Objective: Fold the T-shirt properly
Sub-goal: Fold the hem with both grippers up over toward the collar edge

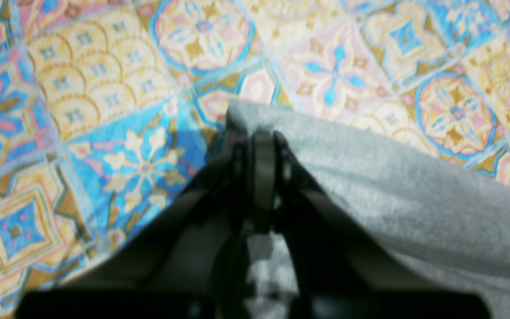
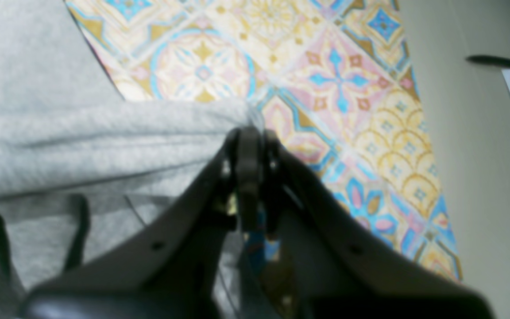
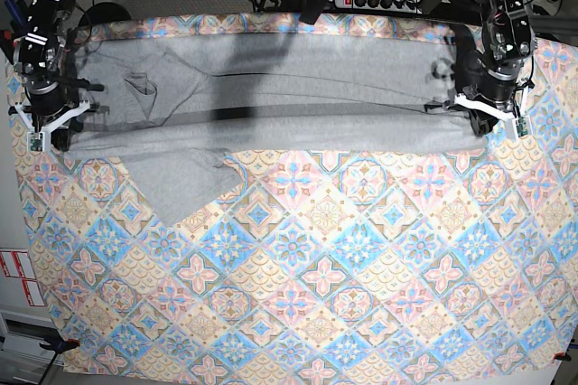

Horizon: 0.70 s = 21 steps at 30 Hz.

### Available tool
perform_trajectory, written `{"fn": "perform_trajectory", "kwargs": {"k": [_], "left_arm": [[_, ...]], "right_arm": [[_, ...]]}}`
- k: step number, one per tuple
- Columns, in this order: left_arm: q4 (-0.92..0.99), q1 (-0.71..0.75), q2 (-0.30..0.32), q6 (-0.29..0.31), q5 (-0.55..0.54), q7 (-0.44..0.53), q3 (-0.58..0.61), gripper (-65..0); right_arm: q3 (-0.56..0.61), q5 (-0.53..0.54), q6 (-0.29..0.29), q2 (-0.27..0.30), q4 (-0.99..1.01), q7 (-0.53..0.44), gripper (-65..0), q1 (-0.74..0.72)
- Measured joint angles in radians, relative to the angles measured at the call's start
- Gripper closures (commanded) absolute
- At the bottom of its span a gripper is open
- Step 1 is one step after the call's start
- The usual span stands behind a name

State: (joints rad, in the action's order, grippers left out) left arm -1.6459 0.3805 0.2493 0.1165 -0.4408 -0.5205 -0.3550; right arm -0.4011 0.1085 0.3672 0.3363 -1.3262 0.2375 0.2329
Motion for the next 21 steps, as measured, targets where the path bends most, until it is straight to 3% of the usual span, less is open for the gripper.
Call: {"fn": "perform_trajectory", "kwargs": {"k": [10,17,21], "left_arm": [[0.078,0.024,-0.001,0.0,0.0,0.0,0.002,0.0],[0.162,0.001,-0.002,0.005,-0.005,-0.076,0.002,0.0],[0.165,-0.009,0.0,0.0,-0.003,-0.082,0.002,0.0]], "right_arm": [[0.001,0.0,-0.001,0.0,-0.041,-0.005,0.0,0.053],[0.006,0.0,-0.001,0.0,-0.041,0.005,-0.7,0.056],[0.006,-0.002,-0.001,0.0,-0.041,0.124,-4.3,0.056]]}}
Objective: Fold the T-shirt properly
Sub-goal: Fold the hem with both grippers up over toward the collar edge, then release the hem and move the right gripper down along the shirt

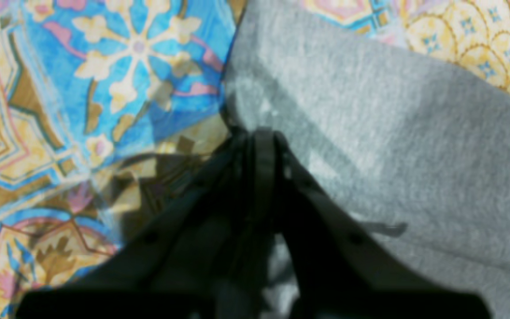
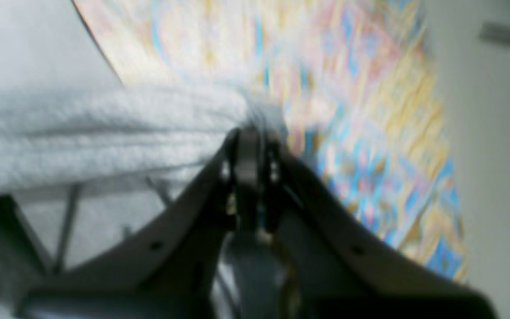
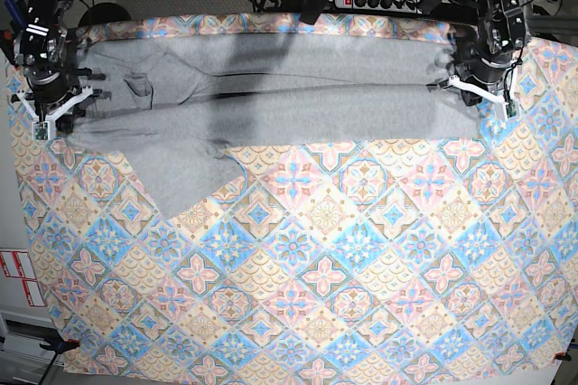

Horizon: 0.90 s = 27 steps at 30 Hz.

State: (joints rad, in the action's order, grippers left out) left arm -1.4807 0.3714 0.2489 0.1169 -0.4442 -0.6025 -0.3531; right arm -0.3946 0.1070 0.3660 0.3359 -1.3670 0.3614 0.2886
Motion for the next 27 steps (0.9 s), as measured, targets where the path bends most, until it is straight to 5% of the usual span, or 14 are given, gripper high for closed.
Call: {"fn": "perform_trajectory", "kwargs": {"k": [4,13,17,22,27], "left_arm": [[0.0,0.0,0.0,0.0,0.0,-0.002,0.0,-0.4],[-0.004,-0.008,0.0,-0.008,-0.001,-0.063,-0.005,-17.9],[-0.004,-0.008,0.0,-0.012,-0.066,-0.068,-0.005,-18.2],[-0.004,-0.006,0.004,-0.016,-0.159,-0.078,-0.011,-18.2],[-0.004,-0.005,0.003,-0.015,-0.23,-0.079,-0.011,-18.2]], "right_arm": [[0.0,0.001,-0.003,0.0,0.0,0.051,-8.9,0.0],[-0.005,0.001,-0.011,0.0,0.0,0.1,-17.2,-0.003],[-0.024,0.002,-0.009,-0.004,-0.017,0.126,-17.4,-0.037],[-0.198,-0.006,-0.023,-0.101,-0.096,0.125,-17.4,-0.053],[-0.192,0.0,-0.011,-0.123,-0.176,0.127,-17.4,-0.119]]}}
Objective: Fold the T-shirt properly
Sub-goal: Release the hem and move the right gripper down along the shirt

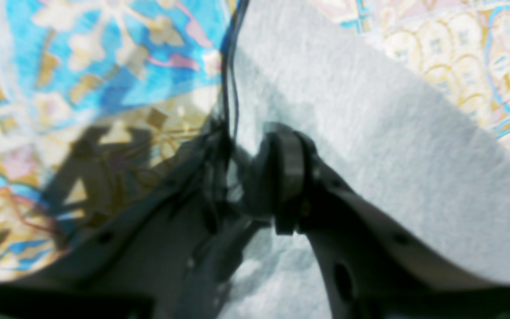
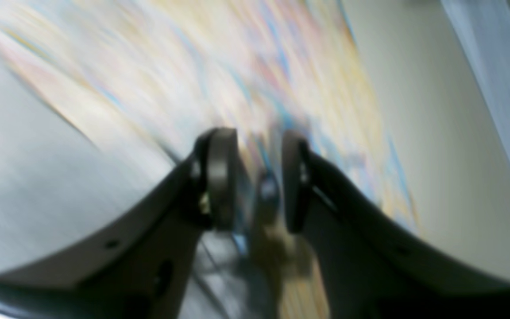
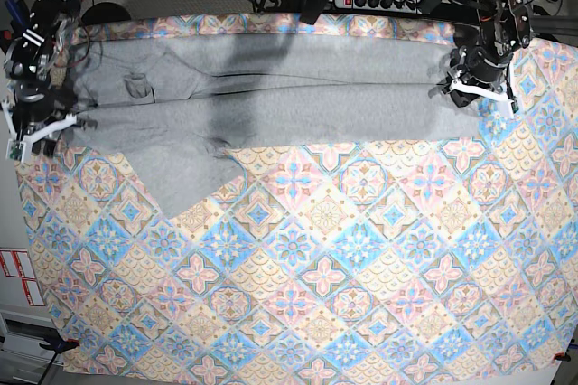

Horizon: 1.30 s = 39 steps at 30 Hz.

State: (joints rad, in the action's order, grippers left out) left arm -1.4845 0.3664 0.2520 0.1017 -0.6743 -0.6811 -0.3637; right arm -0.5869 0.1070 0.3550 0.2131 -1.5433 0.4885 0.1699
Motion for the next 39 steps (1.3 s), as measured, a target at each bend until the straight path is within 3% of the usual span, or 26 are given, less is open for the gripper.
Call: {"fn": "perform_trajectory", "kwargs": {"k": [4,8,12,15,18,21,24,39], "left_arm": [[0.0,-0.001,0.006,0.0,-0.074,-0.004,-0.009,-18.2],[0.0,0.002,0.0,0.0,-0.153,-0.003,-0.034,-18.4],[0.0,0.002,0.003,0.0,-0.208,-0.007,-0.034,-18.9],[0.0,0.002,0.006,0.0,-0.213,-0.01,-0.034,-19.8],[0.0,0.008,0.017,-0.001,-0.211,-0.015,-0.031,-27.7],[0.0,0.008,0.034,-0.003,-0.209,-0.058,-0.036,-33.7],[0.0,0.007,0.037,-0.004,-0.209,-0.074,-0.035,-33.6],[0.0,0.035,0.083,-0.002,-0.21,-0.086,-0.033,-34.2]], "right_arm": [[0.015,0.002,-0.006,0.006,-0.04,-0.008,-17.4,-0.006],[0.148,-0.019,-0.01,0.002,-0.016,0.031,-17.4,-0.041],[0.309,0.011,0.006,0.005,0.028,-0.029,-17.4,-0.119],[0.381,-0.094,-0.002,0.006,0.121,0.026,-17.5,-0.128],[0.43,-0.174,-0.007,0.008,0.224,0.097,-20.9,-0.18],[0.452,-0.191,0.0,0.005,0.289,0.084,-26.8,-0.26],[0.452,-0.19,0.0,0.006,0.312,0.082,-30.2,-0.283],[0.454,-0.196,0.0,0.006,0.5,0.099,-30.7,-0.39]]}}
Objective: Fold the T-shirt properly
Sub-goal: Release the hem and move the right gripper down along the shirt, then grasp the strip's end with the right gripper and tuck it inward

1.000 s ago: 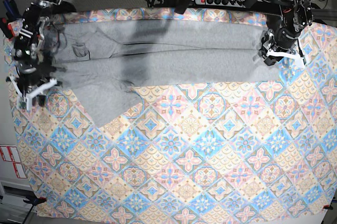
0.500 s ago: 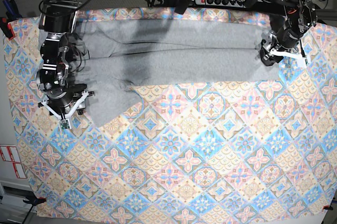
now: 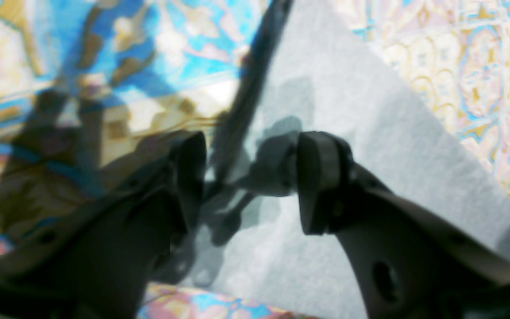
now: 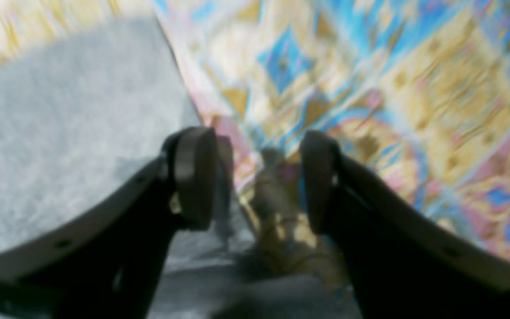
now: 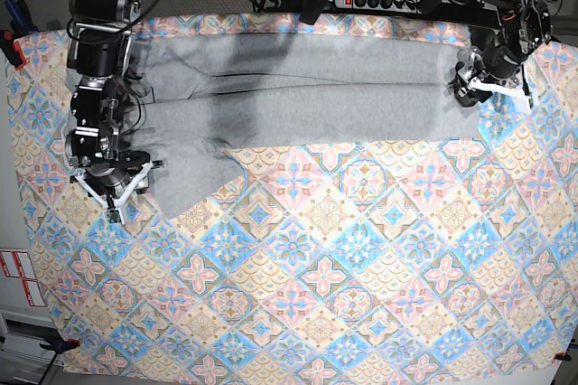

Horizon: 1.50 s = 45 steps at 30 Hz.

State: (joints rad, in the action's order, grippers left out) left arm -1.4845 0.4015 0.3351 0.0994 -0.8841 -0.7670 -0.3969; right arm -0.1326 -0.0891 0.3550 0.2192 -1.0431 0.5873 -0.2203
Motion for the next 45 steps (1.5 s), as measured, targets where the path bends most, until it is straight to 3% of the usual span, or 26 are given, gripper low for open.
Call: {"fn": "perform_trajectory", "kwargs": {"k": [17,19,26,28,45], "left_arm": [[0.0,0.0,-0.002,0.001,-0.007,0.0,0.0,-33.7],[0.0,0.0,-0.002,0.001,-0.007,0.0,0.0,-33.7],[0.0,-0.003,-0.002,0.001,-0.006,0.0,0.0,-33.7],[0.0,-0.005,-0.002,0.001,-0.006,0.001,0.0,-33.7],[-0.083,-0.007,-0.005,0.002,-0.006,0.002,-0.1,-33.6]], "right_arm": [[0.199,0.014,-0.011,0.014,0.128,-0.049,-30.2,-0.048],[0.219,0.013,-0.012,0.016,0.129,-0.048,-27.1,-0.051],[0.224,0.018,-0.006,0.007,0.124,-0.054,0.0,-0.045],[0.224,0.018,0.0,0.006,0.116,-0.051,0.0,-0.044],[0.171,0.004,0.004,0.0,-0.533,0.08,-0.2,0.33]]}}
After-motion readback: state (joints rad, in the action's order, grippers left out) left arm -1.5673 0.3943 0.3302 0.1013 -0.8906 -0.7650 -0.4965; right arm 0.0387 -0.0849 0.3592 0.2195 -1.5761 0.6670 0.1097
